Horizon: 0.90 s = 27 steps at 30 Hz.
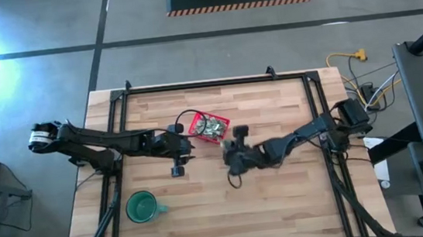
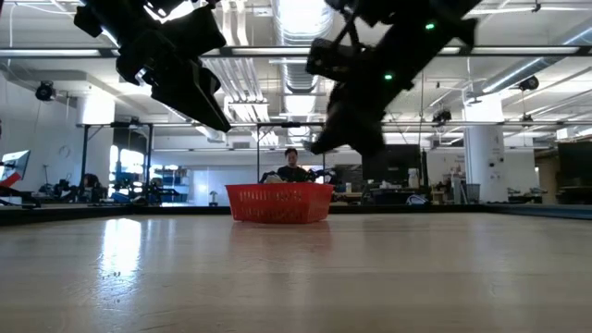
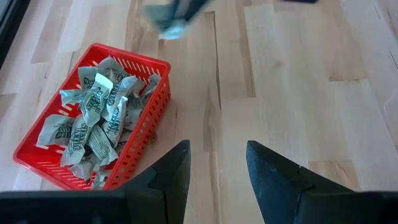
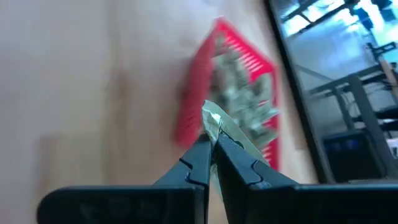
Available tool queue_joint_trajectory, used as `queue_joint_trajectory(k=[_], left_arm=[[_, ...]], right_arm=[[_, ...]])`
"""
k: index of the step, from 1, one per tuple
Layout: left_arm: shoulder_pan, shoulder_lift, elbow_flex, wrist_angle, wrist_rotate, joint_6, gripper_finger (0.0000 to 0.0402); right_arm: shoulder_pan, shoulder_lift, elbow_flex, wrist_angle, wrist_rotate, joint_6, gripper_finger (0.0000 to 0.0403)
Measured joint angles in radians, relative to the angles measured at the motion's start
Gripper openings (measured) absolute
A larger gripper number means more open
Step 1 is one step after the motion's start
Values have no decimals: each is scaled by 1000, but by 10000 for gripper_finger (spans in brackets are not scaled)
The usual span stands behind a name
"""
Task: Pick and place items into bin
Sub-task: Put the stevia packet into the red bin
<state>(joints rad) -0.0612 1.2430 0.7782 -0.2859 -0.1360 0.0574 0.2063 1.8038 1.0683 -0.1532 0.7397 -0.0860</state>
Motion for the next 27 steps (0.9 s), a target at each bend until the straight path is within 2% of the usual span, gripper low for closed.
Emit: queue_joint_trajectory(k=[4,8,12,15,20,27], left_arm=[[0,0,0,0,0,0,141],[0,0,0,-2,0,0,141],[0,0,0,-2,0,1,141],[0,0,-1,-2,0,5,141],[0,0,-26,14,0,11,141],[0,0,-45,70,0,38,141]], right_arm=[[-114,0,23,73,-86,-54,13],[-231,0,39,117,-271,-67,13],[-336,-1,55,122,-459,-3,13],[-391,1,55,128,-560,38,13],[-415,3,41,135,-620,25,22],[-414,3,39,138,-641,1,97]])
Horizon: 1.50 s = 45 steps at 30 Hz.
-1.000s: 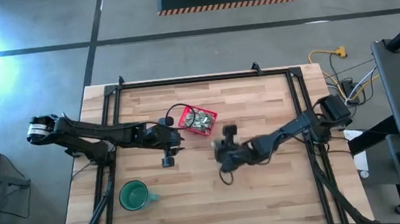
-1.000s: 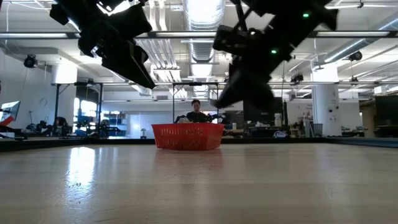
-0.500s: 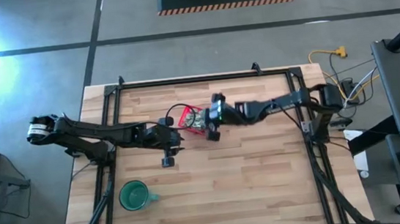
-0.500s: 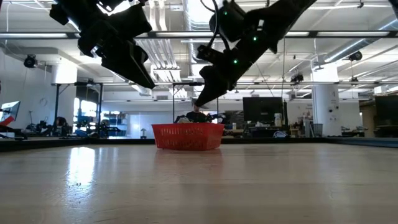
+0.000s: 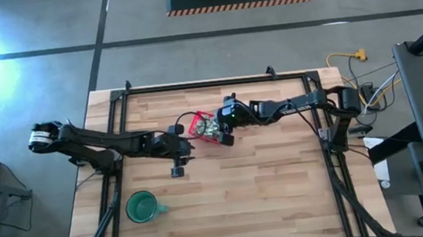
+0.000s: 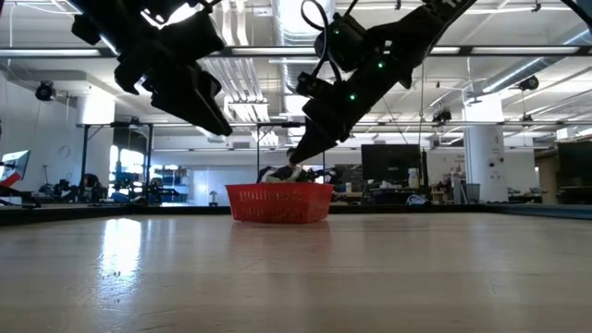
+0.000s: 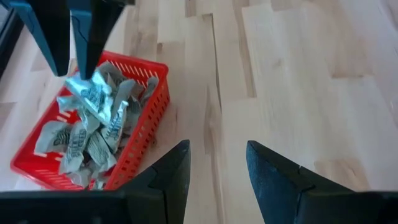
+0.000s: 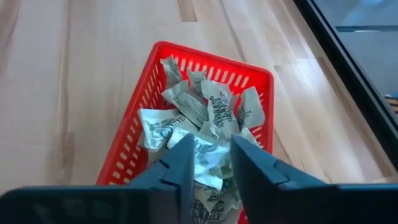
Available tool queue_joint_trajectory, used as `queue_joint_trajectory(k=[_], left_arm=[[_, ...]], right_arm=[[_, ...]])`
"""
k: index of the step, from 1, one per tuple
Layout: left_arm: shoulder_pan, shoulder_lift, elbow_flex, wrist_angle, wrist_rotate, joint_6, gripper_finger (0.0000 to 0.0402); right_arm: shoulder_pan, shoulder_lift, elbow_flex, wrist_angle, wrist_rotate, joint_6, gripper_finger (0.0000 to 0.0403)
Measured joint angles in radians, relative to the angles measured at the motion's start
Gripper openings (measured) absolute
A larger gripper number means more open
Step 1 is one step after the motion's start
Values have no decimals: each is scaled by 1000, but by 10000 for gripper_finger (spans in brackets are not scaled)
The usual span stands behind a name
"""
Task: Pick and place items into bin
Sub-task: Put the stevia packet into the red bin, then return to Home Position
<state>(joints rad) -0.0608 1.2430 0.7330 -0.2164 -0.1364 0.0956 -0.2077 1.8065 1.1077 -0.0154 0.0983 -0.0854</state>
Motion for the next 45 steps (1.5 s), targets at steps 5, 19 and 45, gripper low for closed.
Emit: queue_joint_trajectory(k=[5,19,45], left_arm=[[0,0,1,22,0,0,141],[2,-4,25,172,-89,49,141],[30,-2,-20,417,-245,173,141]], right_arm=[[0,0,16,4,-2,-34,143],[41,-96,30,-68,-3,-132,165],[88,-700,-764,862,-107,87,151]])
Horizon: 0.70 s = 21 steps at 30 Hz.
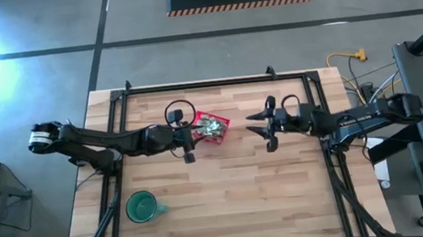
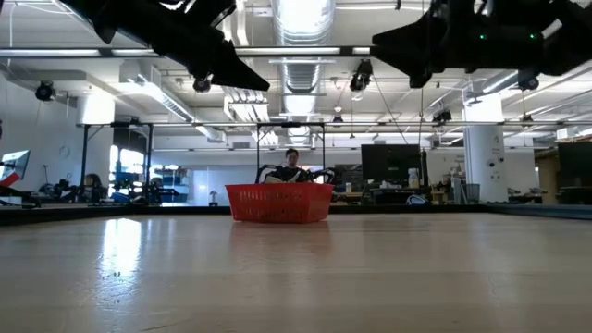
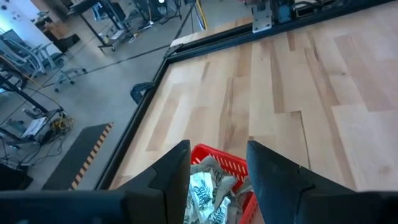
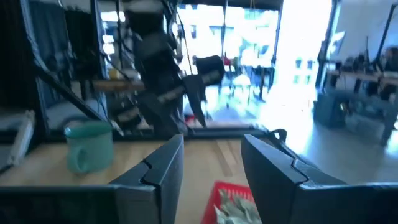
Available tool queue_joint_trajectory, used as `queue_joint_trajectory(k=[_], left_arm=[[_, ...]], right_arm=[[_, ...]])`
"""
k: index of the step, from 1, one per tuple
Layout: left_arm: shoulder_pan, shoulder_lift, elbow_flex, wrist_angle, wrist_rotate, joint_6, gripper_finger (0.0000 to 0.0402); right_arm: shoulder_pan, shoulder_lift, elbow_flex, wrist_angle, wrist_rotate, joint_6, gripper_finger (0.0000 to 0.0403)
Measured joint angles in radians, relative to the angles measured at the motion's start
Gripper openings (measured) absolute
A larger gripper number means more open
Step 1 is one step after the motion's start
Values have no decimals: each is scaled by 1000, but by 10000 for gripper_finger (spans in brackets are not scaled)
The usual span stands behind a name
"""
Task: Pick and place items into bin
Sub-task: Return to Home Position
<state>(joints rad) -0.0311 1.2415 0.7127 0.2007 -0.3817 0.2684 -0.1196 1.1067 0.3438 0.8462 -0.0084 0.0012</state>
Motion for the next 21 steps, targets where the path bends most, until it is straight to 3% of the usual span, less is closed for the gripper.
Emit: queue_joint_trajectory(k=[4,13,21], left_arm=[[-4,0,-4,-9,1,-1,141],[-5,0,-15,-32,2,-26,141],[-5,0,-16,-32,2,-24,141]], right_arm=[[24,13,-60,124,6,3,146],[82,15,-105,225,19,-87,147],[150,0,-188,345,300,-128,142]])
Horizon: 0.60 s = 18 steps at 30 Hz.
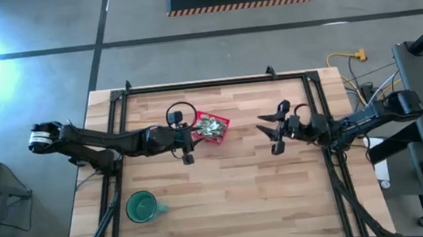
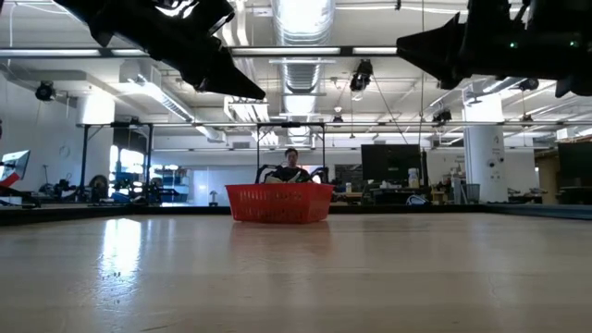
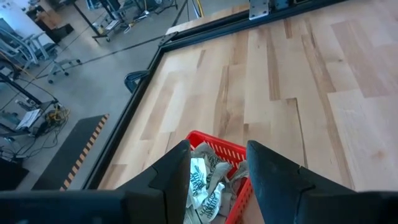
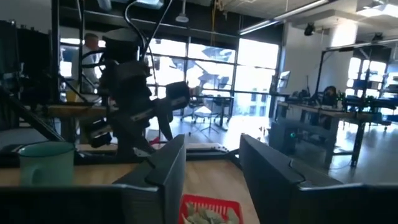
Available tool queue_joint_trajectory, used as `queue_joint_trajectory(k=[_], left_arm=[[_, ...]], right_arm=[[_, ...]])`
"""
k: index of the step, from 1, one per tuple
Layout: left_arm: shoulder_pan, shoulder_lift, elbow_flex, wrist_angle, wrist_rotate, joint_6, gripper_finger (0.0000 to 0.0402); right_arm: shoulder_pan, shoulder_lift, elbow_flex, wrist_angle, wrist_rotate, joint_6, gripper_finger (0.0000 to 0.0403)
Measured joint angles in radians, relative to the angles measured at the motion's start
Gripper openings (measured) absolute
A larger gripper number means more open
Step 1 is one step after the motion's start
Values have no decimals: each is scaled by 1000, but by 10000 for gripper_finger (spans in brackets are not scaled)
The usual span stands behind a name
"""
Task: Pick and place items into bin
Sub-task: Return to Home Position
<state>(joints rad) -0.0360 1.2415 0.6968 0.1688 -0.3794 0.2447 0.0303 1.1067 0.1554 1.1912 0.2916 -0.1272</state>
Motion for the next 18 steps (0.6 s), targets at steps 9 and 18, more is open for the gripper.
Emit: queue_joint_trajectory(k=[9,18], left_arm=[[0,0,0,-6,0,3,141],[0,0,-2,-6,0,5,141]], right_arm=[[0,-201,-100,-10,-2,-22,142],[0,-510,-124,-368,-59,-13,138]])
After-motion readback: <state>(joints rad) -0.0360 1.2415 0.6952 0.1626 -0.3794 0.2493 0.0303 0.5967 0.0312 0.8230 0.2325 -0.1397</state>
